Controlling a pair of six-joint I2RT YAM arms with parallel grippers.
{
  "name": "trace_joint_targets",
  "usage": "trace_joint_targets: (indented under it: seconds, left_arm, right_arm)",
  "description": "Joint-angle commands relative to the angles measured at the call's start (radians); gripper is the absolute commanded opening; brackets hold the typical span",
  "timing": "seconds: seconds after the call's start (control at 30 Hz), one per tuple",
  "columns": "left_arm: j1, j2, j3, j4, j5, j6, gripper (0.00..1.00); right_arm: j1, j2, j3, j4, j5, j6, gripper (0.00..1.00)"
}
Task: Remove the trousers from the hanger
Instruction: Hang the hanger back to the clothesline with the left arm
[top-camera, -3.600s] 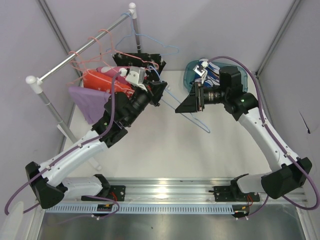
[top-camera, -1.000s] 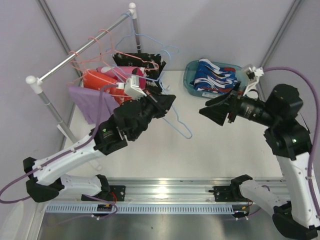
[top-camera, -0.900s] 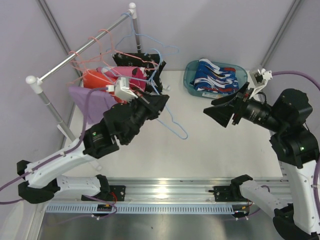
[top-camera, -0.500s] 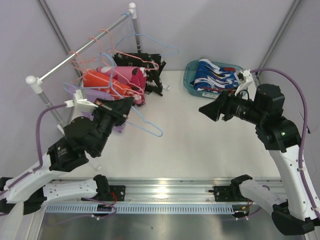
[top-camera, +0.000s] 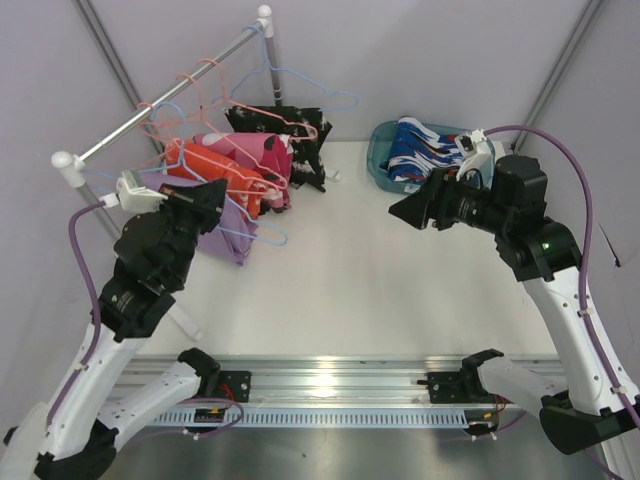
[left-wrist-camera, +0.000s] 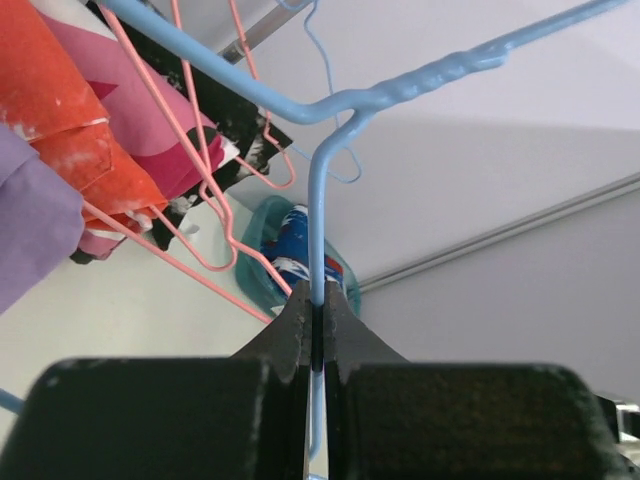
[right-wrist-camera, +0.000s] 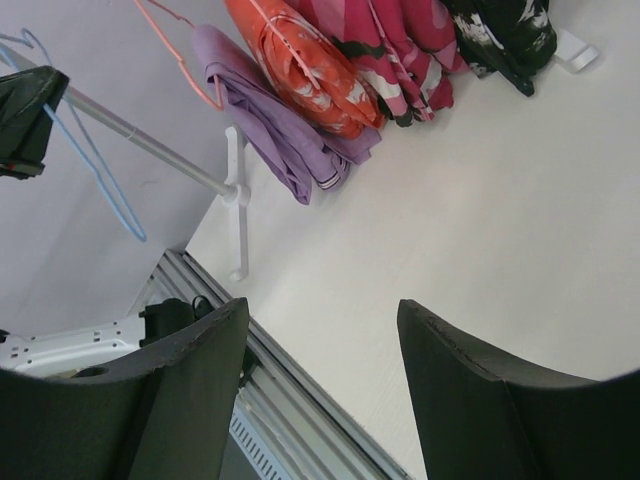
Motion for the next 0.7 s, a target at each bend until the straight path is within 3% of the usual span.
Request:
trace_joint_targets:
  seconds: [0.0,0.17,0.23,0.53,0.67]
  left_arm:
    - [0.124,0.035,0.024,0.028,0.257,0.022,0.00]
    - [0.305,0.015,-0.048,0.100,0.453,-0.051,0.00]
    - [0.311,0.021,-0.077,0.155,0.503,-0.084,0.00]
    - [0.360,-0.016,-0.068,0.117,0.400,0.000,0.00]
    - [0.510,-0.001,-0.065,0.114,0.527,0.007,0.00]
  right_arm:
    - [-0.002,0.005,0.020,0.052,-0.002,0.017,0.67]
    - [-0.002,0.023,0.025,0.056,0.016,0.016,0.67]
    - [-0.002,0.034,0.031,0.058,0.016,0.011,0.67]
    - [0.000,0.110,0.082,0.047,0.009,-0.014,0.67]
    - [0.000,0.135,0.085,0.072,-0.014,-0.001,0.67]
